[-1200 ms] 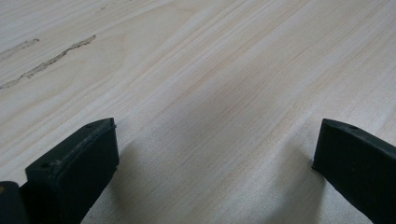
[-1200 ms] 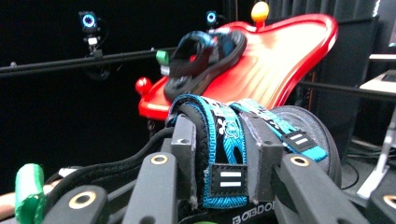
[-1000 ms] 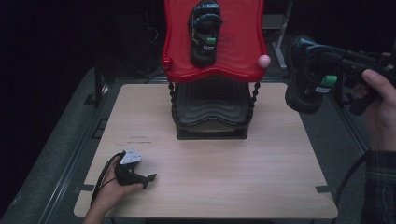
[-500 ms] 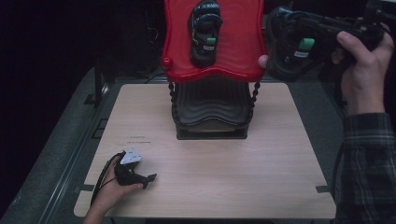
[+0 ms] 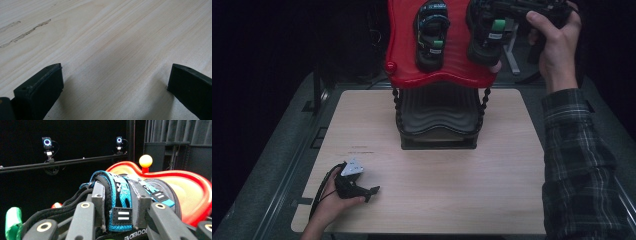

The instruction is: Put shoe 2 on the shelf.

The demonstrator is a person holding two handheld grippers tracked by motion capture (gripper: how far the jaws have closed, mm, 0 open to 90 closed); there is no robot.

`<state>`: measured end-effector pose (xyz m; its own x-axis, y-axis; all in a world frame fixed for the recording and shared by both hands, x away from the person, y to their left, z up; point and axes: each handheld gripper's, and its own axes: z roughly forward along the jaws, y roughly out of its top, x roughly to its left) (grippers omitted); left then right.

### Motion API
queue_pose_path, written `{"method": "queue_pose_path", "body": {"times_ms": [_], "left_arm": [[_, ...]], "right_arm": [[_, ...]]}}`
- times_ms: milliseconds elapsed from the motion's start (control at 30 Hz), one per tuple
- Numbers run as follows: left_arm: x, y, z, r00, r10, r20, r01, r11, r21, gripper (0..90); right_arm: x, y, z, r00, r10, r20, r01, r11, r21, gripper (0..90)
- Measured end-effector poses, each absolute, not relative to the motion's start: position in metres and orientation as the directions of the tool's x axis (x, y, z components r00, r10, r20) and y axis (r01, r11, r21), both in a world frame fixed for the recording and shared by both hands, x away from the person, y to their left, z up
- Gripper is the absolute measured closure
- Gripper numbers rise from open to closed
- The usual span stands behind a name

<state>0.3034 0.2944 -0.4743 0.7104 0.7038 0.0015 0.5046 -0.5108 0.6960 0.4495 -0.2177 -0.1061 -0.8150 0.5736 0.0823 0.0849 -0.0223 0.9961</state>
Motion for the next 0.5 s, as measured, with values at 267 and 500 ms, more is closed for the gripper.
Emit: {"method": "queue_pose_path", "body": {"times_ms": [267, 500], "left_arm": [[0.303, 0.294, -0.474, 0.71, 0.704, 0.002, 0.505, -0.51, 0.697, 0.0], [0.303, 0.294, -0.474, 0.71, 0.704, 0.001, 0.504, -0.51, 0.697, 0.0]], "right_arm": [[0.474, -0.193, -0.106, -0.816, 0.574, 0.067, 0.094, 0.017, 0.995, 67.9], [0.487, -0.184, -0.11, -0.811, 0.581, 0.065, 0.108, 0.039, 0.993, 67.9]]}}
